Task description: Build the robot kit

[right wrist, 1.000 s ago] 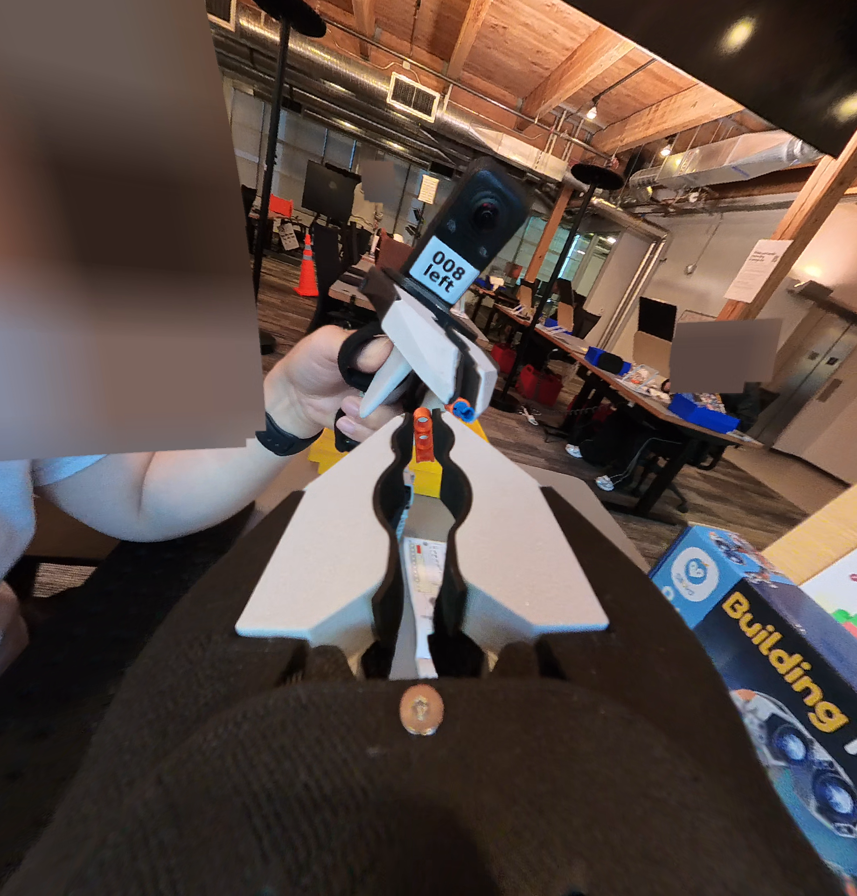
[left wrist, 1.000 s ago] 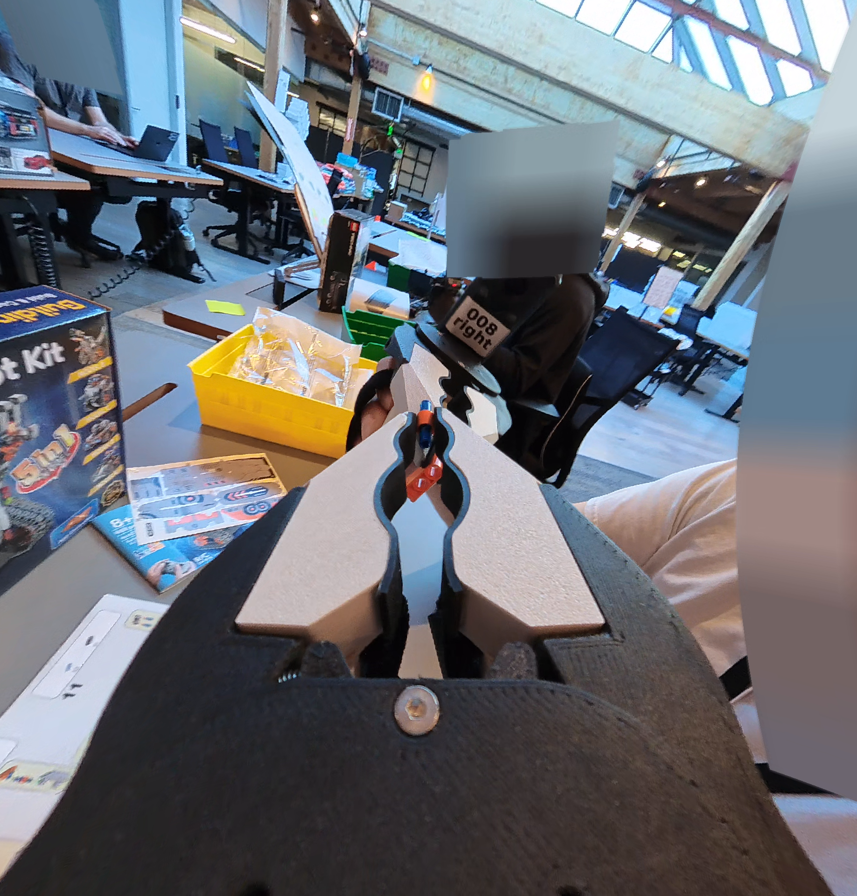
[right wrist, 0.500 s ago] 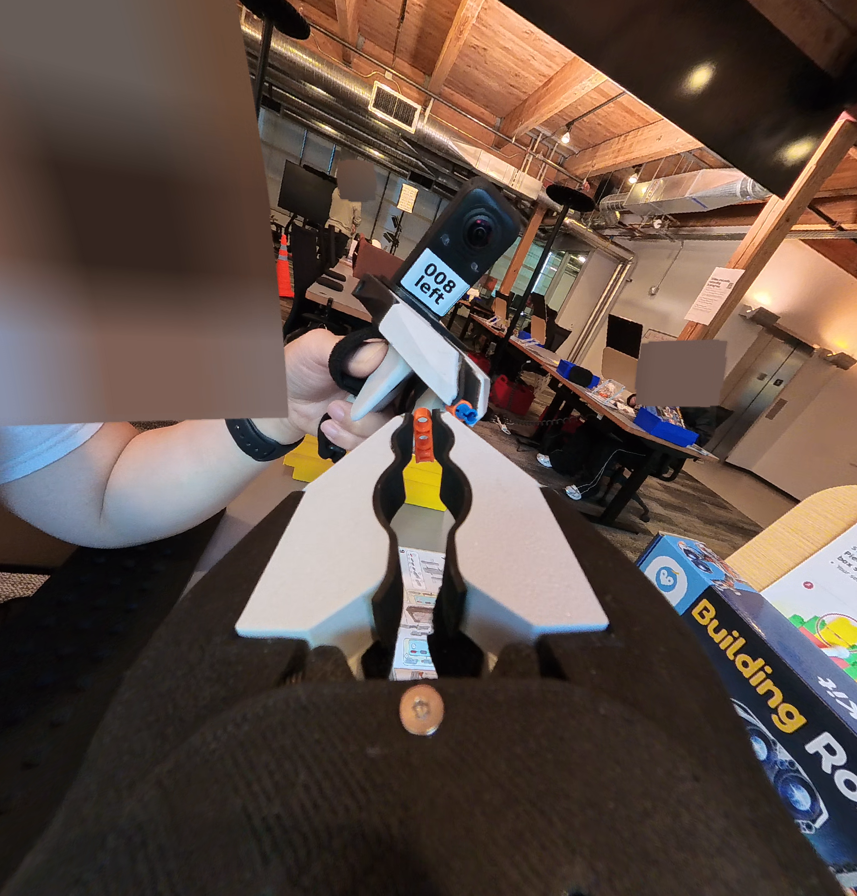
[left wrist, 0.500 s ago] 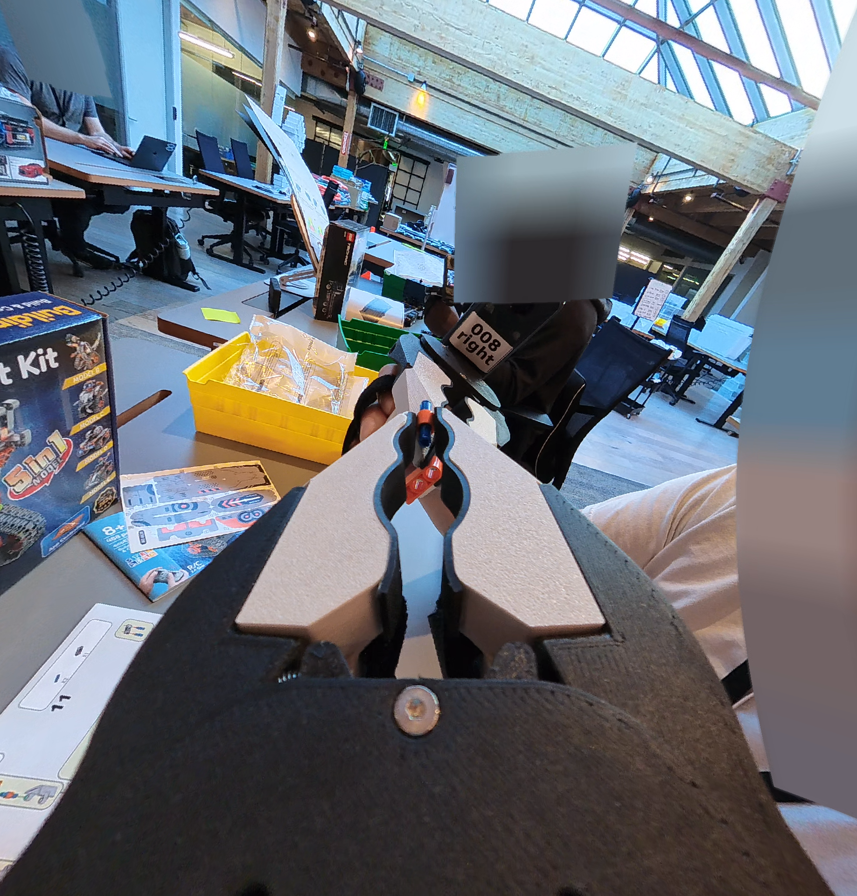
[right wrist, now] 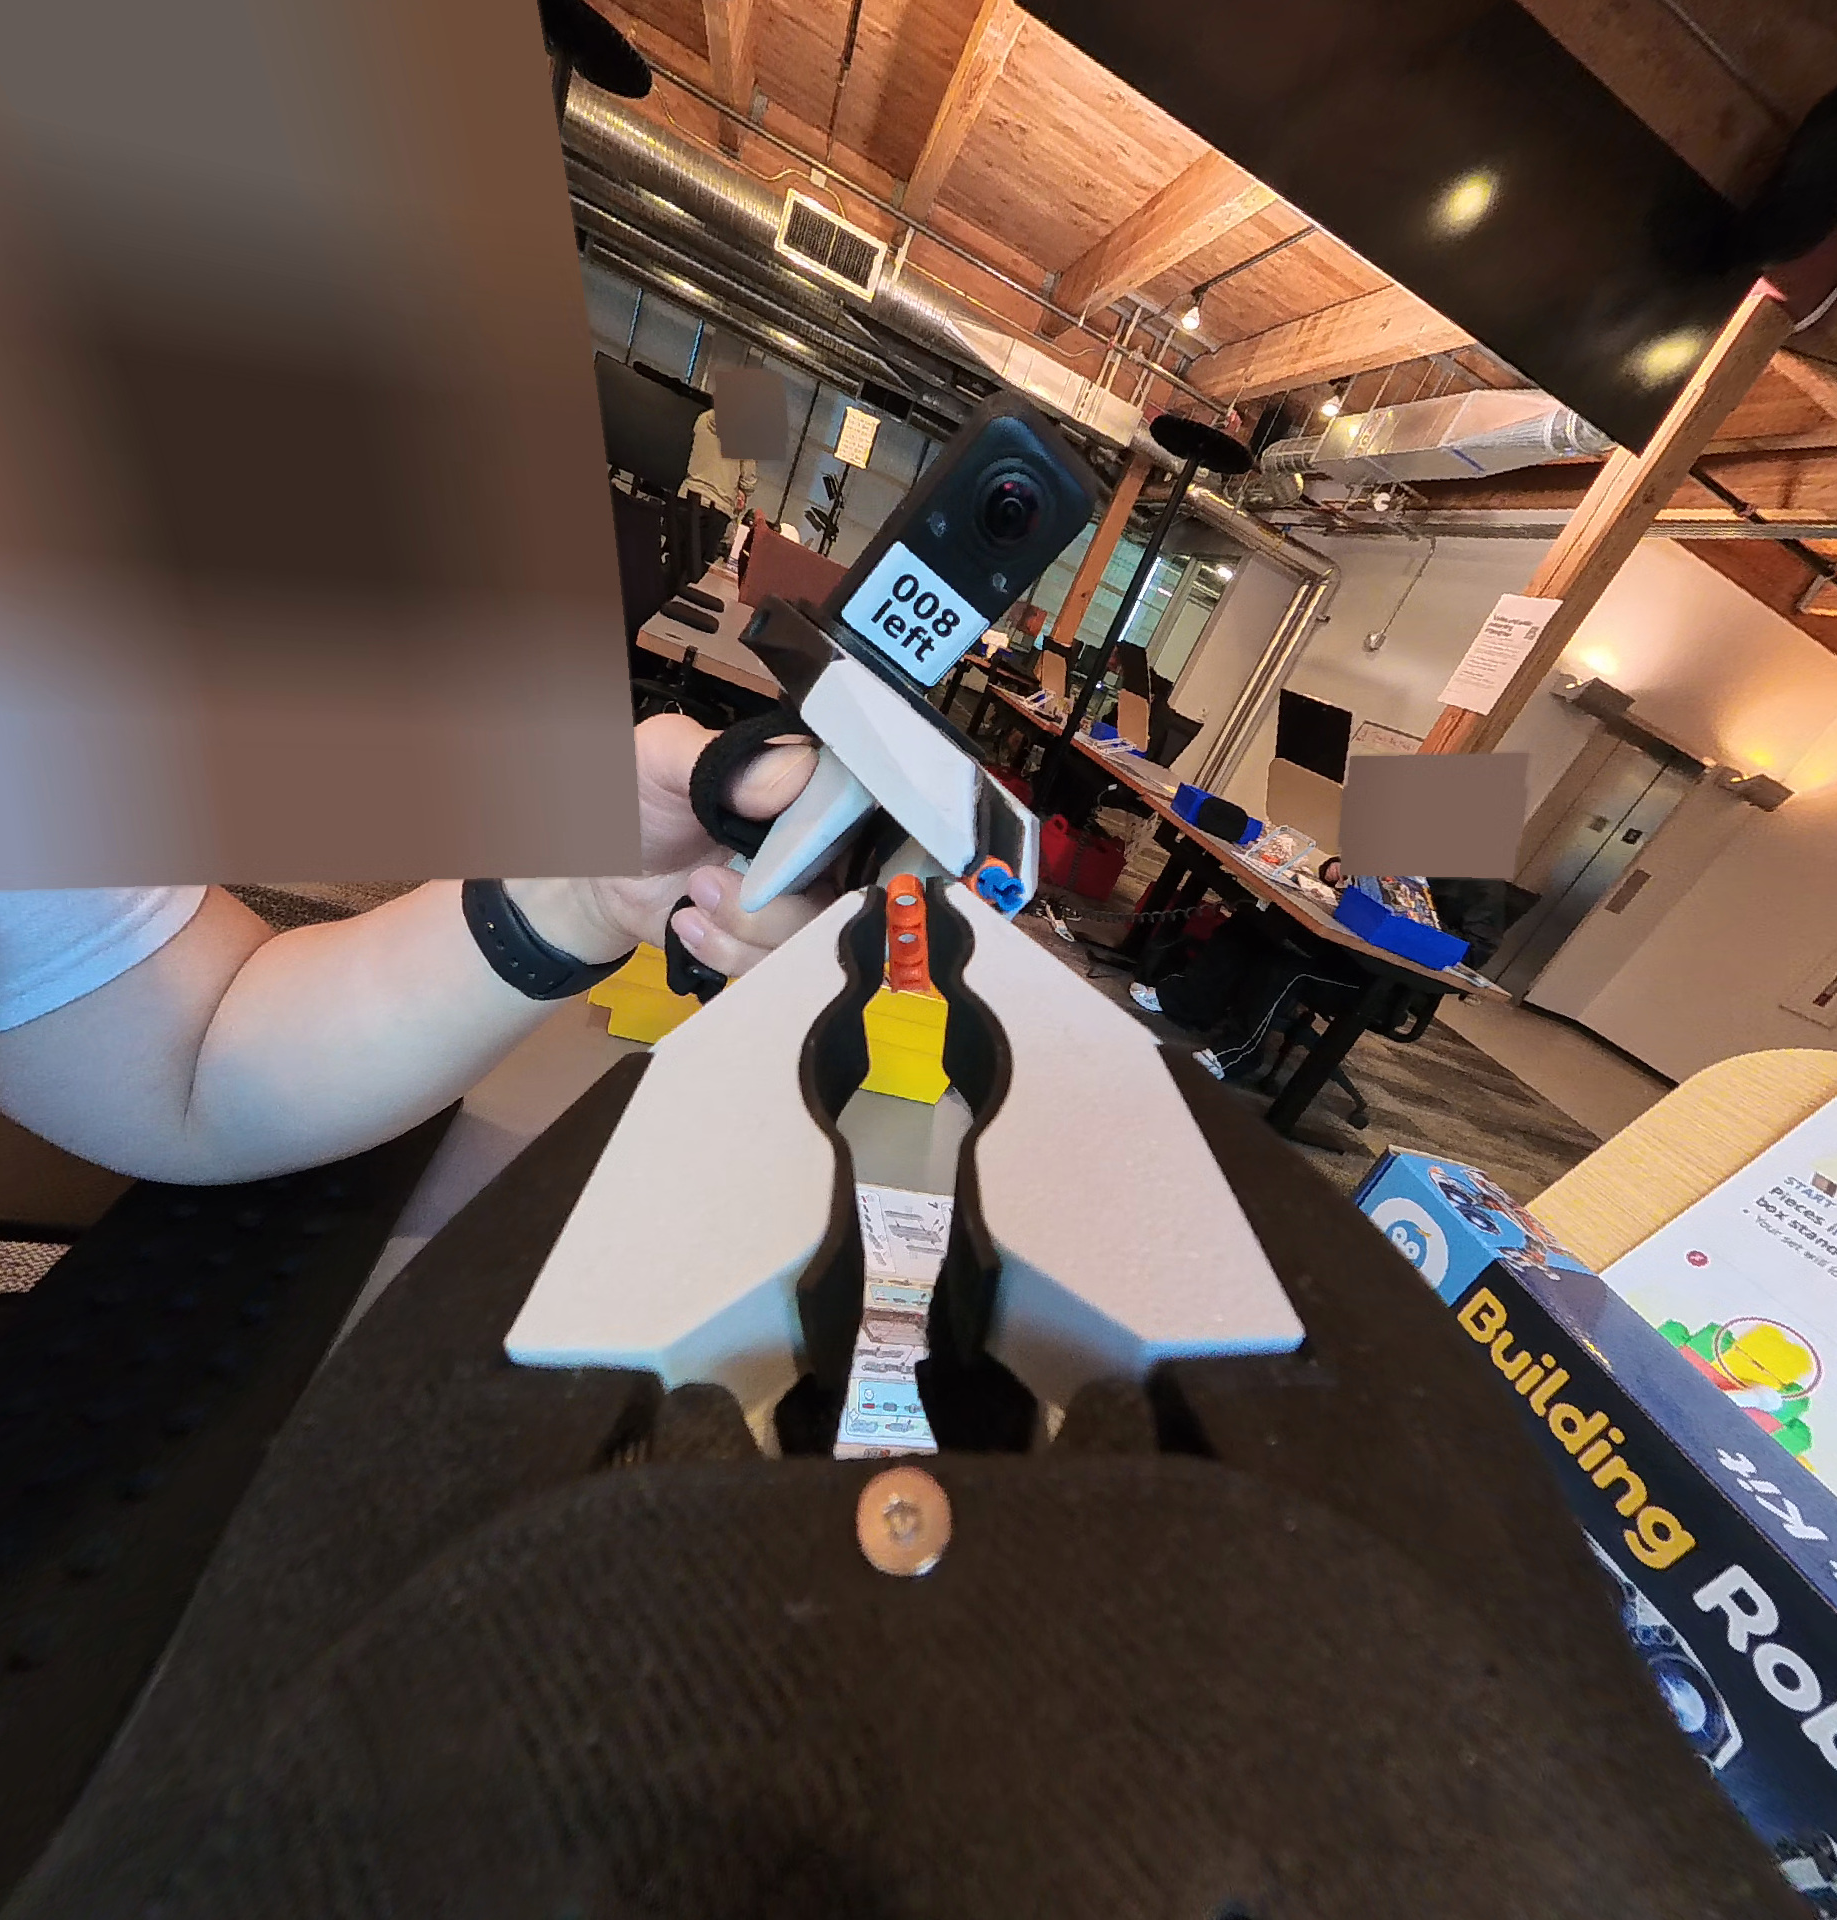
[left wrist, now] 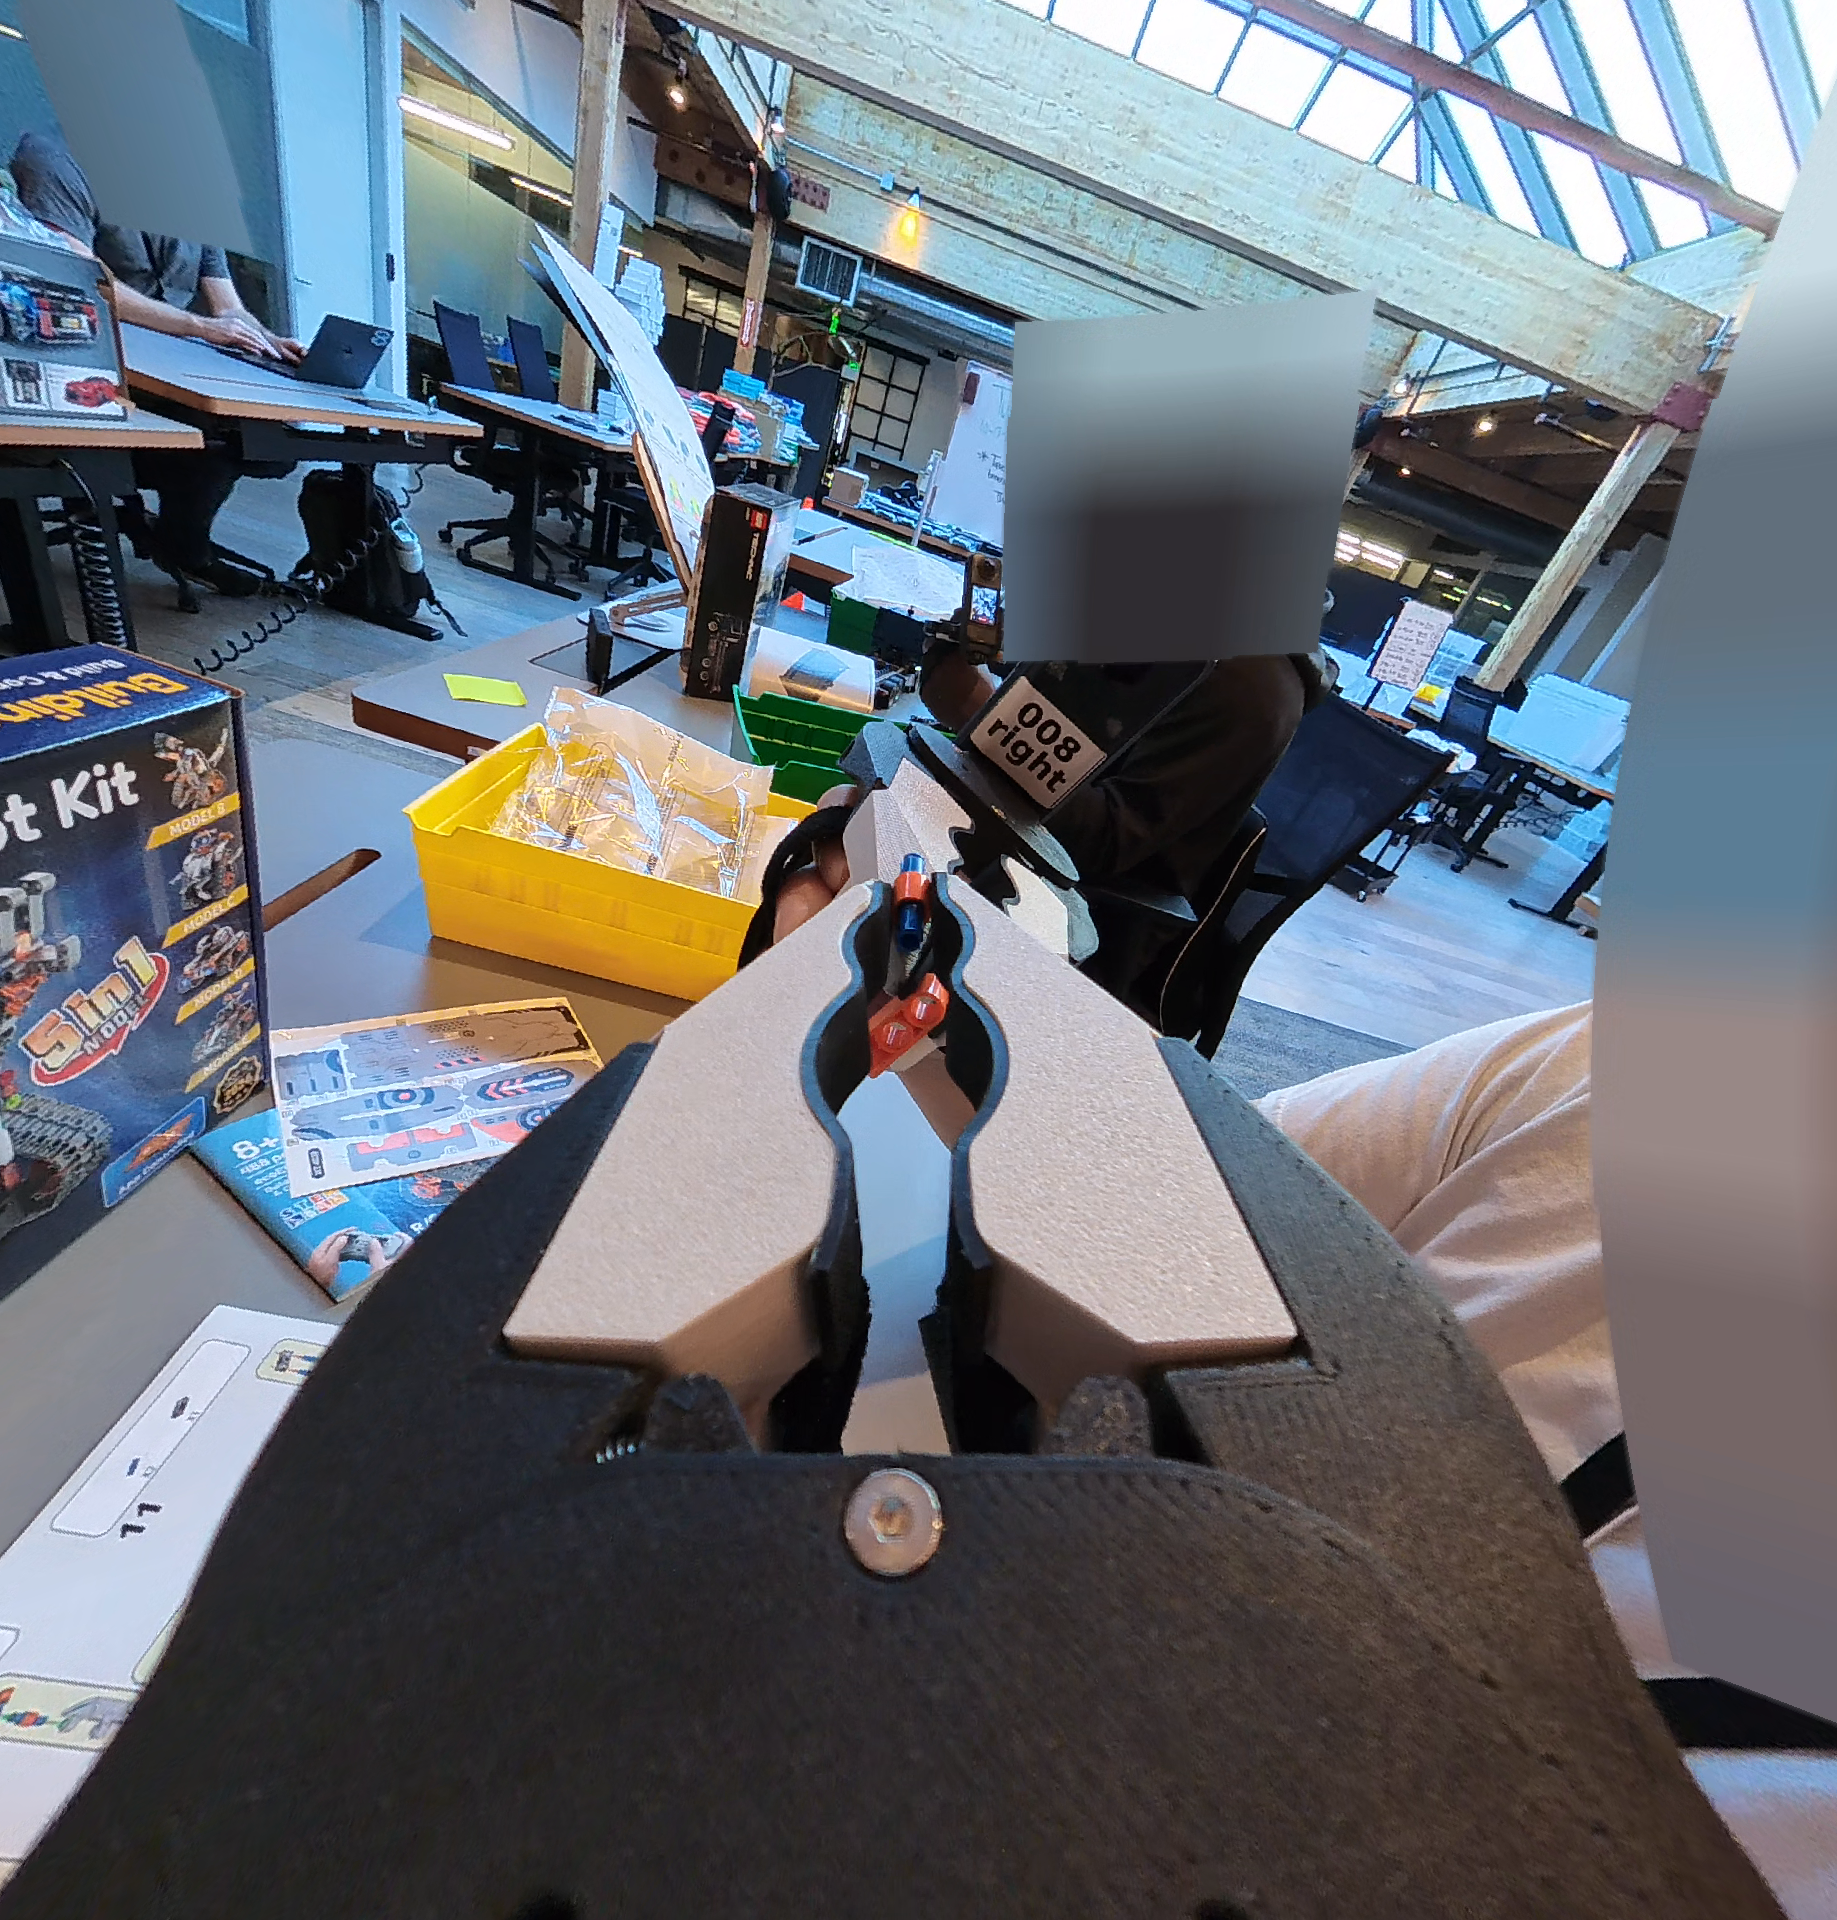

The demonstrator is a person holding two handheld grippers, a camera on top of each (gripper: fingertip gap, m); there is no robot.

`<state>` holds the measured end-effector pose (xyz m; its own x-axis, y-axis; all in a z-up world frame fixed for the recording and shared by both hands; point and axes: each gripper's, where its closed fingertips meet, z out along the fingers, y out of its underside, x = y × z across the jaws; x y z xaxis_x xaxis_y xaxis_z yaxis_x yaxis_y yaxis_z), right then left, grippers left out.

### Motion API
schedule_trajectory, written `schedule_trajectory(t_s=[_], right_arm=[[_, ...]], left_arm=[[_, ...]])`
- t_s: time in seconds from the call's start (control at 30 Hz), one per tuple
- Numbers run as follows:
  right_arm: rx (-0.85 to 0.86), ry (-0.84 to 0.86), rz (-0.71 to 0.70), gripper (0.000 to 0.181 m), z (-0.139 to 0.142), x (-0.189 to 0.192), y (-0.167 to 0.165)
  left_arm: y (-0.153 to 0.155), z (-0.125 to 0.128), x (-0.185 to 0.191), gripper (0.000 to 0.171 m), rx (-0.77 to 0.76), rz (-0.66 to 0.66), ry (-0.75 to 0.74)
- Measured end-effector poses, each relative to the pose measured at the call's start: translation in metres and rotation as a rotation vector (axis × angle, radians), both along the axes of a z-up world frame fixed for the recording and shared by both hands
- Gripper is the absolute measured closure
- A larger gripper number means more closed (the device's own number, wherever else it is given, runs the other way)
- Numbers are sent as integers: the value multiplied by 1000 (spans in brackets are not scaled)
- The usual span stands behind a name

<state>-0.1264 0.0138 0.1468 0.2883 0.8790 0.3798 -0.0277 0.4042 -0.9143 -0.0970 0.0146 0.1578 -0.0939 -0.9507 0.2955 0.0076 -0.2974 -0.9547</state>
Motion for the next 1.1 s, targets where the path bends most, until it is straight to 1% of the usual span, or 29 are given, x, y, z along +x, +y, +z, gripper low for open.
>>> schedule_trajectory(t_s=[0.33,0.43,0.5,0.63,0.7,0.77,0.83,1.1], right_arm=[[19,3,-15,175,1,1,1],[15,8,-18,176,2,0,1],[-20,-6,9,175,0,-3,0],[-89,-4,59,175,-3,4,2],[-153,39,111,175,1,10,2],[-202,111,194,175,10,14,-3],[-210,137,245,175,13,15,-8],[-144,128,257,175,15,15,-17]], left_arm=[[0,0,1,167,6,7,-3],[0,2,0,167,38,26,1],[0,0,-4,167,47,22,30],[-2,8,-19,167,44,8,17],[-3,5,-23,167,64,16,52],[-12,4,-21,167,80,-9,75],[-17,3,-16,167,97,-13,86],[-22,1,-14,167,94,-23,110]])
